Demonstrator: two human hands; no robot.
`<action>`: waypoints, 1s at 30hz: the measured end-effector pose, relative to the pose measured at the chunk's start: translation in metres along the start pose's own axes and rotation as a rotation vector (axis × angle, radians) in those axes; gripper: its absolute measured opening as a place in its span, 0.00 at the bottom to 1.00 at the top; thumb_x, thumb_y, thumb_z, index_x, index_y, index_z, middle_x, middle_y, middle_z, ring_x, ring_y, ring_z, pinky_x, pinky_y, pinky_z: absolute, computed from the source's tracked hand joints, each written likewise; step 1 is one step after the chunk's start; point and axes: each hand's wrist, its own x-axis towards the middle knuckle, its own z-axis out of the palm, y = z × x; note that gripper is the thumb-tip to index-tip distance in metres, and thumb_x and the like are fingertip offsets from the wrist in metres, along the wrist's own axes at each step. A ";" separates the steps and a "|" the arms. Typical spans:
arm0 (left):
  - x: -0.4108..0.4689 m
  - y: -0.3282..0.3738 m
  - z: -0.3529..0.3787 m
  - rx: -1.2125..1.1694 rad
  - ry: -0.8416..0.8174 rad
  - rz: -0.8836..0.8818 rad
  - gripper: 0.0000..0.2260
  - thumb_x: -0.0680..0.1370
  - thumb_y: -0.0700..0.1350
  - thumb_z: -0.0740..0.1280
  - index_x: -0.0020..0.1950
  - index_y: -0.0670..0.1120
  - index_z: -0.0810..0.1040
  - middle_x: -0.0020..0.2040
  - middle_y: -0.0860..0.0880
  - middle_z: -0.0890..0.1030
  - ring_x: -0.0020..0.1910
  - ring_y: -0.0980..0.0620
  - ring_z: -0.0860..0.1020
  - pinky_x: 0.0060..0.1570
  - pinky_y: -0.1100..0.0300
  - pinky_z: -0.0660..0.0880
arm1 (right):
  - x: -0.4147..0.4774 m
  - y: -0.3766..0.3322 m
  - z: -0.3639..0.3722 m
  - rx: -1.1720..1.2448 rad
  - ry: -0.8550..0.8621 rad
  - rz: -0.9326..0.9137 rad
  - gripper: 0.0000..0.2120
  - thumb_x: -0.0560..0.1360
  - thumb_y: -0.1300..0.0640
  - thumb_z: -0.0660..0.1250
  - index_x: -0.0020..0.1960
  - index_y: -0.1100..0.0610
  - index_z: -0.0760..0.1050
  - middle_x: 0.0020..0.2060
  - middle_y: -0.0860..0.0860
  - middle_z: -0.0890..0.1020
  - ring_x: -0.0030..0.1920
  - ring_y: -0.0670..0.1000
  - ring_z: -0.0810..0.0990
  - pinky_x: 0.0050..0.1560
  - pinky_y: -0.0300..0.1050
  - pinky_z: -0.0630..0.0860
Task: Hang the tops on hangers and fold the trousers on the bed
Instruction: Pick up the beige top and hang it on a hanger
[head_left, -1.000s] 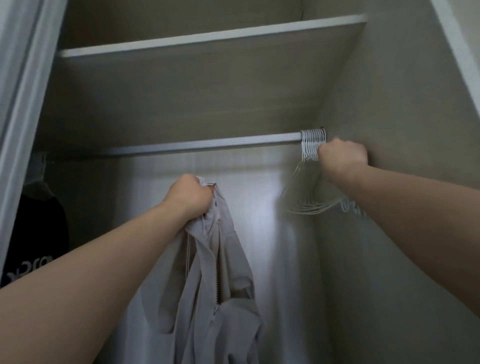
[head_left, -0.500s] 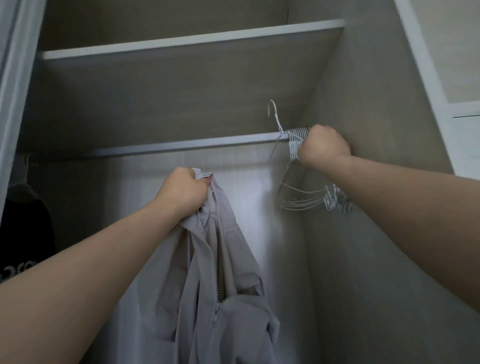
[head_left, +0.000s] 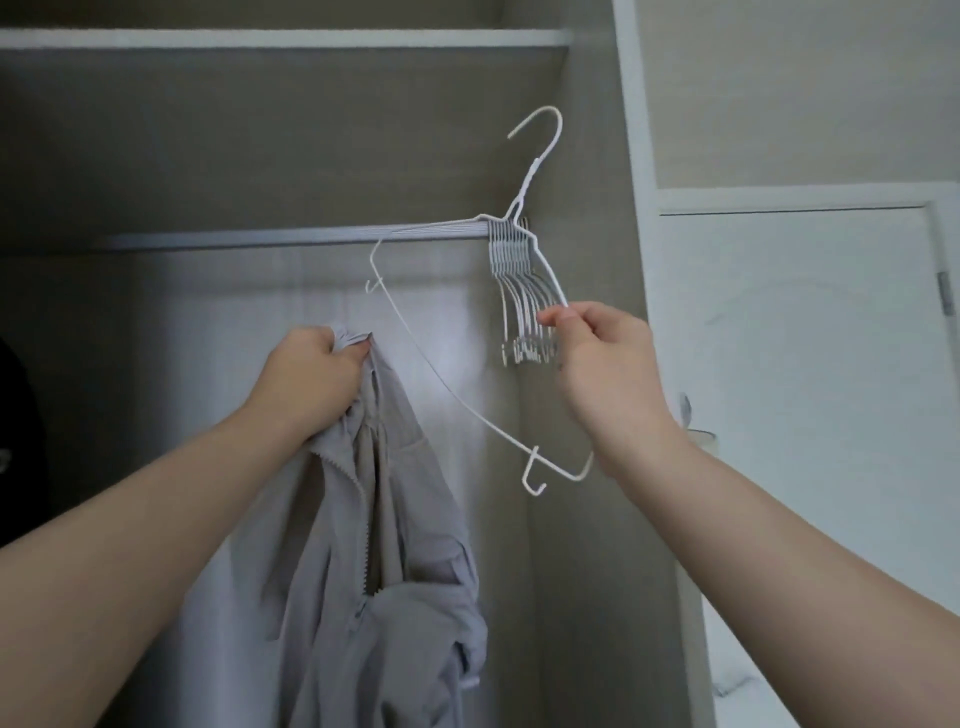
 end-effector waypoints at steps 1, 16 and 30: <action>-0.012 0.008 -0.004 0.008 -0.005 -0.010 0.22 0.82 0.51 0.65 0.35 0.38 0.71 0.33 0.39 0.78 0.33 0.46 0.74 0.33 0.60 0.66 | -0.015 -0.007 -0.014 0.039 -0.008 0.028 0.13 0.81 0.59 0.61 0.43 0.52 0.82 0.19 0.38 0.70 0.25 0.41 0.67 0.31 0.39 0.62; -0.243 0.126 -0.030 0.273 -0.174 -0.218 0.20 0.82 0.49 0.64 0.33 0.41 0.70 0.32 0.44 0.74 0.34 0.45 0.72 0.34 0.55 0.64 | -0.187 -0.050 -0.281 0.544 -0.145 0.425 0.17 0.82 0.62 0.59 0.40 0.52 0.81 0.23 0.47 0.61 0.21 0.47 0.57 0.23 0.33 0.56; -0.360 0.167 -0.013 0.232 -0.324 -0.370 0.20 0.82 0.50 0.65 0.32 0.43 0.73 0.34 0.45 0.76 0.36 0.48 0.74 0.35 0.57 0.66 | -0.221 -0.017 -0.402 0.178 -0.268 0.587 0.19 0.82 0.48 0.63 0.36 0.57 0.73 0.21 0.49 0.64 0.21 0.48 0.61 0.23 0.37 0.59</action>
